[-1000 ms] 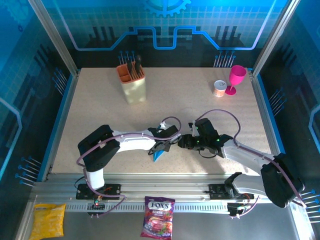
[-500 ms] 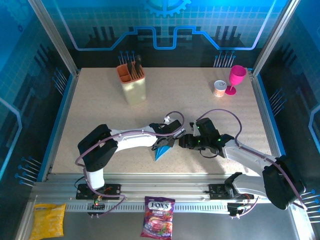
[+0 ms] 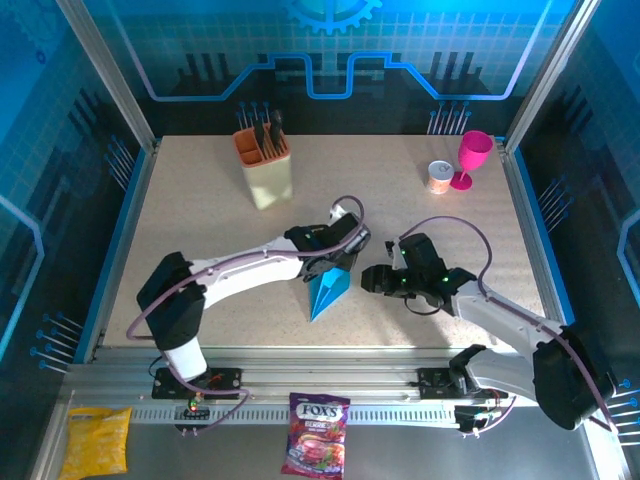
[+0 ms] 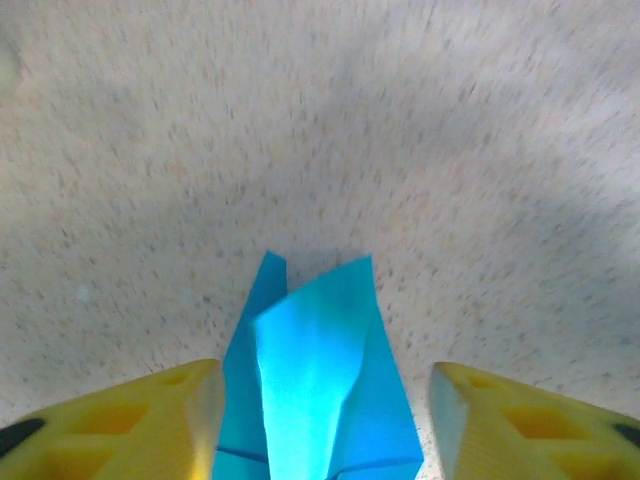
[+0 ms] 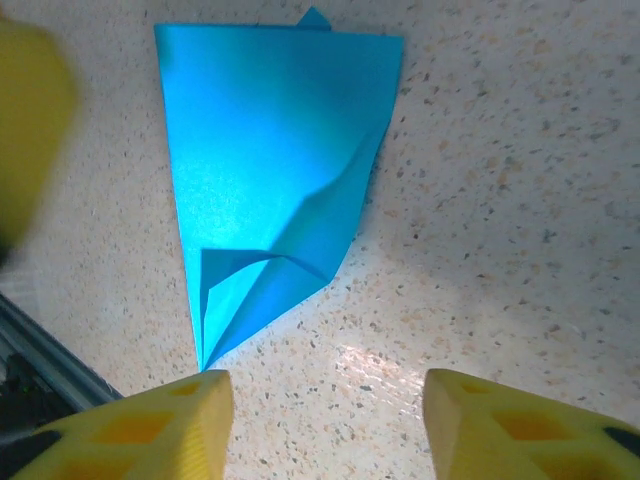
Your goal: Fold a paper plane with a square sheet of paper (pick it up from the middle)
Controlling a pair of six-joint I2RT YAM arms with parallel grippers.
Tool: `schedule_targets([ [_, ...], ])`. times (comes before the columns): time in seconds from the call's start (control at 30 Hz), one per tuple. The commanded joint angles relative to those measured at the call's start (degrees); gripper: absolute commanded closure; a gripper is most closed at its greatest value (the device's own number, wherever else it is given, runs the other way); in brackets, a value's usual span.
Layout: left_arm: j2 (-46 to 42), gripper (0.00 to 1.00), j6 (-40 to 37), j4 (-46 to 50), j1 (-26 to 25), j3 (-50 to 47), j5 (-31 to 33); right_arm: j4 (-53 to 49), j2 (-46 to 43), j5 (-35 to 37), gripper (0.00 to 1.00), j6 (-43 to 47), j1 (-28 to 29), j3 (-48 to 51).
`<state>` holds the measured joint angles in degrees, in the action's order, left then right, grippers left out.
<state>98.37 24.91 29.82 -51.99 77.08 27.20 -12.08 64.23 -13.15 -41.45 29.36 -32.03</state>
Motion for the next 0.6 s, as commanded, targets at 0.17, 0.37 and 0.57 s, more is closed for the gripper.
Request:
schedule_targets([
  [0.17, -13.25, 0.16, -6.76, 3.67, 6.82, 1.53, 4.73, -15.47, -5.54, 9.28, 0.01, 7.49, -10.82, -10.24],
  [0.37, -22.50, 0.00, -5.60, 1.13, 15.80, -6.07, 6.91, -15.12, -6.65, 19.13, 0.01, 8.40, -18.80, -11.03],
  [0.57, -34.51, 0.00, -10.91, -13.95, 19.23, -22.46, 13.85, -6.87, -7.46, 26.71, 0.01, 14.28, -20.58, -6.25],
])
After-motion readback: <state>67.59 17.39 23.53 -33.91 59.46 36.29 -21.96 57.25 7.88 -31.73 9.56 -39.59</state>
